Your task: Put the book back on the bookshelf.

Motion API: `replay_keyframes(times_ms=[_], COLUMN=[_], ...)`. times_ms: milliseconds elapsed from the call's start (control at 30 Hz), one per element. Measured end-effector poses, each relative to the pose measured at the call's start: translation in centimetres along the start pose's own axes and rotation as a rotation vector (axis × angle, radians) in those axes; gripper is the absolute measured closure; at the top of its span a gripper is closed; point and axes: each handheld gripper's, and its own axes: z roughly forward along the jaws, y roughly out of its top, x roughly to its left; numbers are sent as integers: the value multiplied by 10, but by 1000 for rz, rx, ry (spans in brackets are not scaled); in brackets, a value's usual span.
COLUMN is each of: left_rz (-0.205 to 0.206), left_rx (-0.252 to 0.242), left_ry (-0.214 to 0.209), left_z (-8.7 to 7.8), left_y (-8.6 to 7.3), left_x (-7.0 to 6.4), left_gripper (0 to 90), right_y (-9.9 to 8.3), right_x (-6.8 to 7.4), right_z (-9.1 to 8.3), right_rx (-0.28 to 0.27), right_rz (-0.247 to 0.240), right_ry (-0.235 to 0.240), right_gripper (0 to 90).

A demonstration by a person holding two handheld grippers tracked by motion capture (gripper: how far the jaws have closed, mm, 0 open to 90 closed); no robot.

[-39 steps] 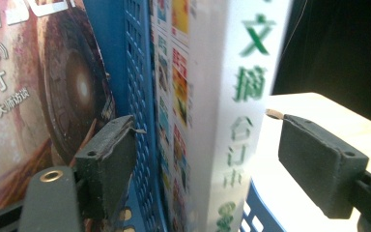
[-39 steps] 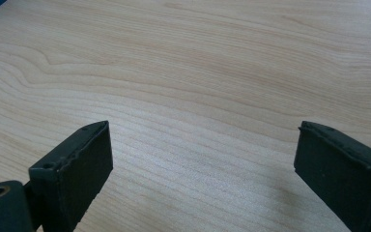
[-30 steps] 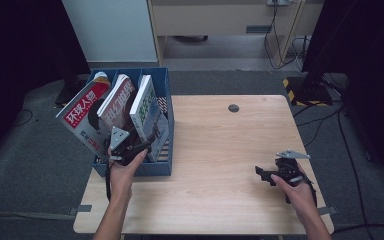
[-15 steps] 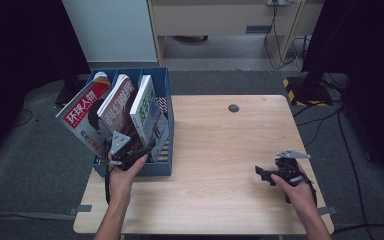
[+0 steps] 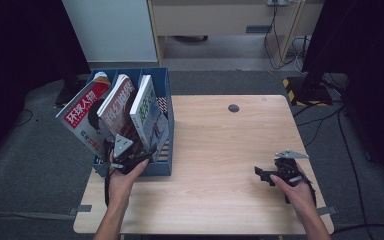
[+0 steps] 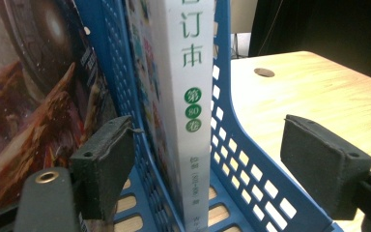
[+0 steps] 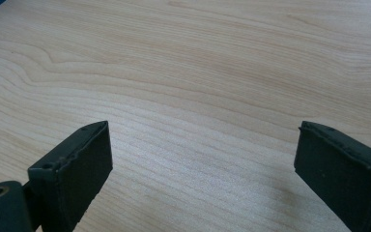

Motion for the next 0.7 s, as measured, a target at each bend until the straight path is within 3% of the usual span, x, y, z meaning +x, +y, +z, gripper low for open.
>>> replay_keyframes(times_ms=[233,700], left_rz=[-11,9], left_rx=[0,22], left_ry=[7,13], left_z=[-4,-11], left_y=[-1,-3], left_x=[3,-2], left_gripper=[189,184], right_y=[1,1], right_x=[0,-1], right_z=[-1,-3], right_rx=[-5,-11], right_rz=[-1,3], right_ry=[6,9], right_gripper=[67,67])
